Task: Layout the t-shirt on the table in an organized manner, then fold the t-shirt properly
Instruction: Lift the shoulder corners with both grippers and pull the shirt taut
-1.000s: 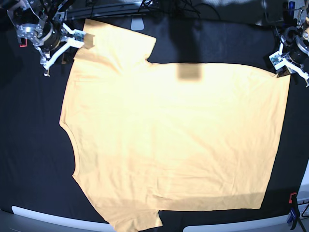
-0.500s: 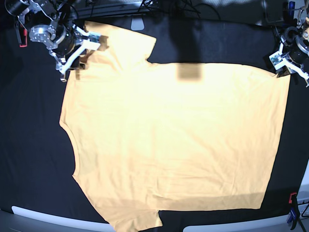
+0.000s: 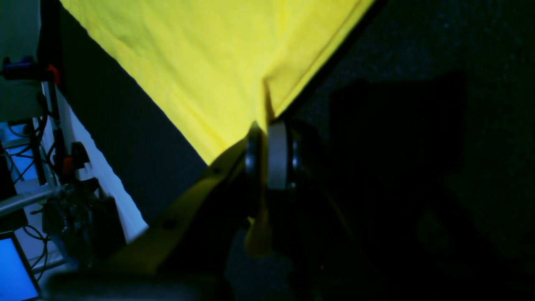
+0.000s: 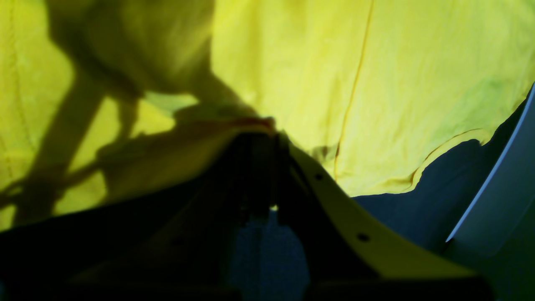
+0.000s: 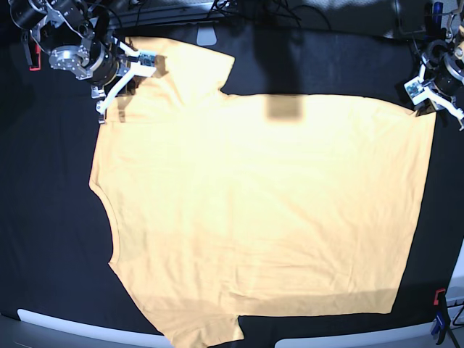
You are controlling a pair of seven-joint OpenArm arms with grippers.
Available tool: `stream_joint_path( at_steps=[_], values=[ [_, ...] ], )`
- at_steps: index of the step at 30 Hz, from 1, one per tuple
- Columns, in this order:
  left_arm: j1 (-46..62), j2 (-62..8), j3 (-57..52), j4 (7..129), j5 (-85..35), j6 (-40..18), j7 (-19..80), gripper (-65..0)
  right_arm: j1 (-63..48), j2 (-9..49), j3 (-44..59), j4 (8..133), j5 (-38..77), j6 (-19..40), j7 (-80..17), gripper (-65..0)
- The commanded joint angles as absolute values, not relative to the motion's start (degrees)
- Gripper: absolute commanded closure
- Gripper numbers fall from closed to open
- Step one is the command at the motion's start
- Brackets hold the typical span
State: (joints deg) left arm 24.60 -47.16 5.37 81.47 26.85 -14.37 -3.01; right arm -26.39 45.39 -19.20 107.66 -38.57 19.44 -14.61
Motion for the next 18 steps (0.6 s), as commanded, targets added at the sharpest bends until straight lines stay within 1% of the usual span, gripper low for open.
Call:
stream_joint_path(
  at_steps=[1,4,6,10,12,15,18],
  values=[
    [24.8,-48.1,5.1,81.7,26.9,-14.4,-2.6,0.0,-26.1,46.2,-18.8,108.4,-38.8,16.2,-14.4,0.0],
    [25.6,-48.3,5.1,81.7,25.4,-14.4,-1.7,0.0,-27.3,46.8,-18.8,109.9,-38.5,15.4,-16.5,0.0],
    [26.9,-49.0,5.1,82.0,25.1,-14.4,-1.8,0.0,-29.5,48.6,-18.8,112.0,-37.4,15.4,-17.9,0.0],
    [31.4,-51.4,4.7,84.0,25.0,-14.4,-1.7,0.0,-34.6,51.9,-17.7,116.7,-37.1,15.3,-24.8,0.0],
    [34.4,-52.2,3.8,85.3,25.0,-14.3,-1.7,0.0,-38.2,52.8,-15.7,118.5,-37.1,15.3,-27.5,0.0],
    [39.2,-52.4,1.3,87.5,25.0,-11.8,-1.8,0.0,-44.5,53.3,-11.3,120.6,-37.0,15.3,-27.5,0.0],
    [43.9,-52.4,-1.9,90.1,24.0,-11.2,-2.1,0.0,-50.7,53.3,-6.1,122.8,-35.0,15.4,-27.3,0.0]
  ],
)
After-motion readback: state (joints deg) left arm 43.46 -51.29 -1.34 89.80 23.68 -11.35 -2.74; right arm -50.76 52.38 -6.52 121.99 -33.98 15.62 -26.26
